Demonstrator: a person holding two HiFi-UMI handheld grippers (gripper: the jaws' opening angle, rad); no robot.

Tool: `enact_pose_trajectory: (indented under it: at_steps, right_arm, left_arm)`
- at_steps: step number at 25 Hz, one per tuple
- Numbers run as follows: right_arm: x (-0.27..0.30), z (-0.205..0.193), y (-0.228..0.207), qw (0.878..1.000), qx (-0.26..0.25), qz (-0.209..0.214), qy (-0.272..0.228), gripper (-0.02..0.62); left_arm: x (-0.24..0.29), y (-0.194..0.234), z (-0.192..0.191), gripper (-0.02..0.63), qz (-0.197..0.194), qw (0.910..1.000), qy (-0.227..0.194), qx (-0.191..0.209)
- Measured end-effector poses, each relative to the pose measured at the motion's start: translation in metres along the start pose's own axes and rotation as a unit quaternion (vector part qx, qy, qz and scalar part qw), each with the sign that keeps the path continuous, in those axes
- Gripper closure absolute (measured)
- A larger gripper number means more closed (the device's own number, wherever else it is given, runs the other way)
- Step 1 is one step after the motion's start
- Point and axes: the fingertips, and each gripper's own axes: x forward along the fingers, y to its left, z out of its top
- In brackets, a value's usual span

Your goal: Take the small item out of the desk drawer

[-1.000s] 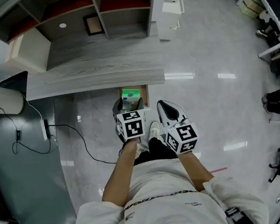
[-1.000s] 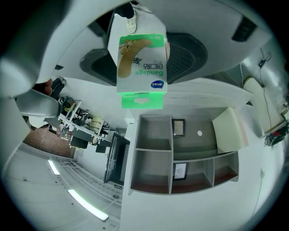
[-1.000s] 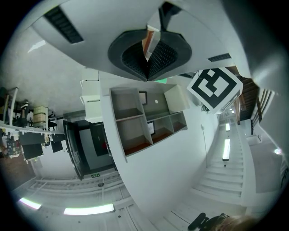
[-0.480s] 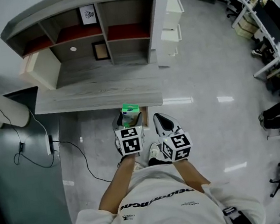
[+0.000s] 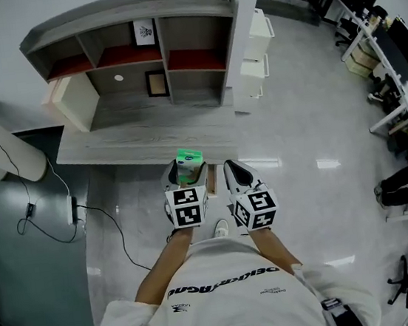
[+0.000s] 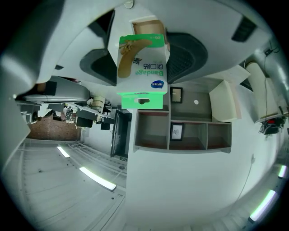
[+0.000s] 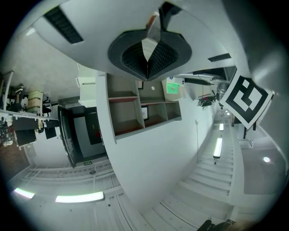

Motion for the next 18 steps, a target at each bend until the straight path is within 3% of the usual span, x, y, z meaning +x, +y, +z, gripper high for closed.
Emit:
enact_pose_trajectory:
  at_steps: [18]
  right_arm:
    - [0.004, 0.031, 0.0, 0.999, -0.03, -0.006, -0.039, 0.565]
  left_arm:
    - [-0.024, 0.002, 0.041, 0.252, 0.009, 0.9962, -0.087, 0.007]
